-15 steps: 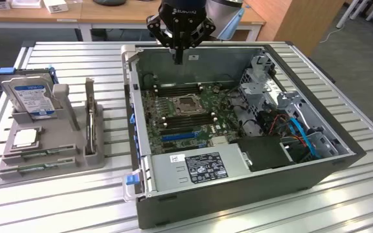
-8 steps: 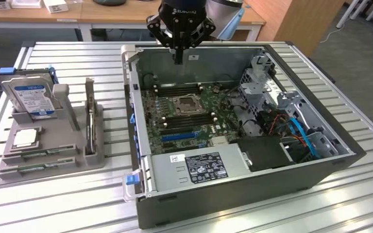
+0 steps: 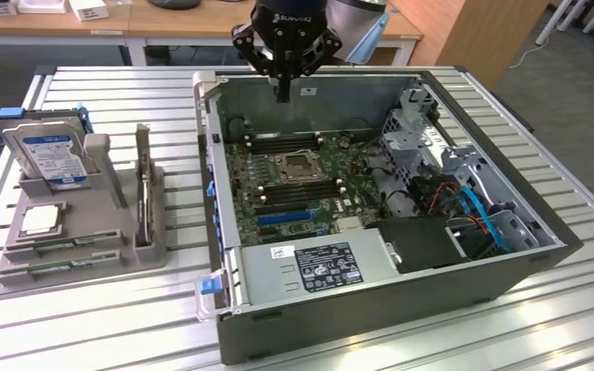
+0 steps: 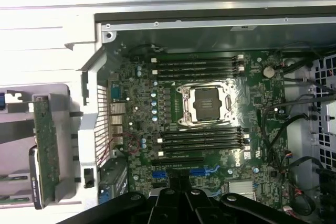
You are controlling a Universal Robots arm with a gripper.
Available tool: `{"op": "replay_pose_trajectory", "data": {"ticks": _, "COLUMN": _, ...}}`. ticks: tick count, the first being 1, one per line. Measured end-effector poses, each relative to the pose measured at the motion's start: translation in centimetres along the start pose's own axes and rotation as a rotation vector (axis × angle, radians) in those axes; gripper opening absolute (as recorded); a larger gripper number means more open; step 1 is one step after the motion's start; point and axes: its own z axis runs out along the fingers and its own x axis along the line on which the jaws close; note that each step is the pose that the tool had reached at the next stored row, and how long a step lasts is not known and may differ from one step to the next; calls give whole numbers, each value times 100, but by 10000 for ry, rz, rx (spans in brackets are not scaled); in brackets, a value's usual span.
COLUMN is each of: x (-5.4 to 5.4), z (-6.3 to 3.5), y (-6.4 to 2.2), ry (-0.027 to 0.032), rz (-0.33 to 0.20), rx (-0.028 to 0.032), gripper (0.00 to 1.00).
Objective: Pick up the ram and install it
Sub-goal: 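Reach for the ram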
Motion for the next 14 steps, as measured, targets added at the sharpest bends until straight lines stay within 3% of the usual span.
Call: {"op": "replay_pose_trajectory", "data": {"ticks": 14, "x": 628, "z": -15, "y": -47, "ry": -1, "rz": -1, "rx": -2, "gripper": 11}}
